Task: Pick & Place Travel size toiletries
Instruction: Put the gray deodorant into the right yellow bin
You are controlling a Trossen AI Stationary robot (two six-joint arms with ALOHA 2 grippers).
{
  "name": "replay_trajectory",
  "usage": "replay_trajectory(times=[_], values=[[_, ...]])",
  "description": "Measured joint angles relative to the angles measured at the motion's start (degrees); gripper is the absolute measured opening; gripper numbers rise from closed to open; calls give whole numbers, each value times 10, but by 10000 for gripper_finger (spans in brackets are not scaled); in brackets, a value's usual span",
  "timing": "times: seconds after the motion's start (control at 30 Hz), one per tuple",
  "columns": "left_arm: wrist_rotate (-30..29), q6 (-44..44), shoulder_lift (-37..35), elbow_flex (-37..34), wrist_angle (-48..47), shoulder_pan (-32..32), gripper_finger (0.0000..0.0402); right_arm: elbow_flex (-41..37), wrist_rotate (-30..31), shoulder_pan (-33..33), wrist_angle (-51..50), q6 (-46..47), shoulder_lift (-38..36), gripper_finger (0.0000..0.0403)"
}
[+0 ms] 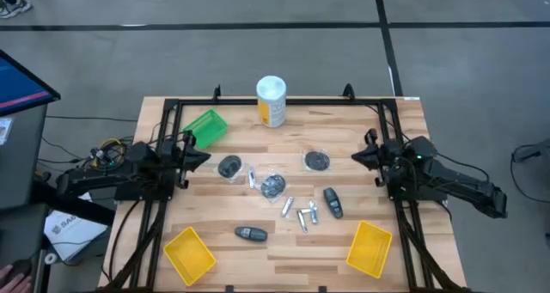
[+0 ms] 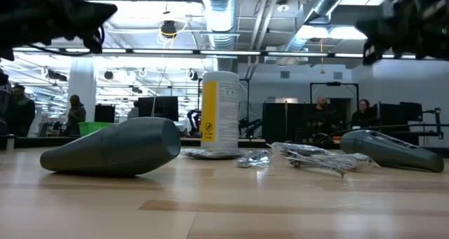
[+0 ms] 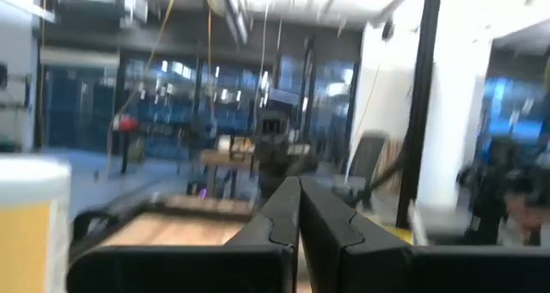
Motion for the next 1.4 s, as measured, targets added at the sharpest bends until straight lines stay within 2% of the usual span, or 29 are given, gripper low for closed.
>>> replay_trajectory(times=[0.07, 0.13, 0.2, 0.3, 0.4, 0.6, 0.7, 0.8, 0.9, 1.03, 1.1, 1.23, 1.33, 1.4], values=[[0, -3, 0, 0, 36, 0, 2, 17, 34, 0, 34, 0, 0, 0], [0, 0, 0, 0, 50, 0, 2, 55, 72, 0, 17, -1, 6, 0], [0, 2, 0, 0, 50, 0, 2, 112, 104, -1, -46, -10, 23, 0], [0, 13, 0, 0, 50, 0, 2, 233, 162, -1, -204, -15, 79, 0], [-6, 26, 0, 0, 50, 0, 2, 375, 212, -1, -375, -1, 184, 0], [-17, 30, 0, 0, 54, 0, 2, 611, 221, 10, -719, 55, 430, 4], [-17, 29, 0, 0, 56, 0, 2, 678, 219, 33, -859, 83, 543, 21], [-17, 30, 0, 0, 57, 0, 2, 703, 184, 77, -941, 110, 641, 54], [-17, 30, 0, 0, 57, 0, 2, 709, 134, 119, -989, 133, 707, 104], [0, 29, 0, 0, 57, 0, 2, 708, 130, 193, -1003, 190, 766, 179], [9, 29, 0, 0, 57, 0, 2, 708, 132, 229, -1003, 228, 775, 204], [16, 29, 0, 0, 57, 0, 2, 708, 149, 308, -981, 364, 773, 227], [16, 29, 0, 0, 57, 0, 2, 708, 158, 378, -938, 464, 767, 232], [17, 29, 0, 0, 57, 0, 2, 708, 185, 420, -903, 517, 767, 233]])
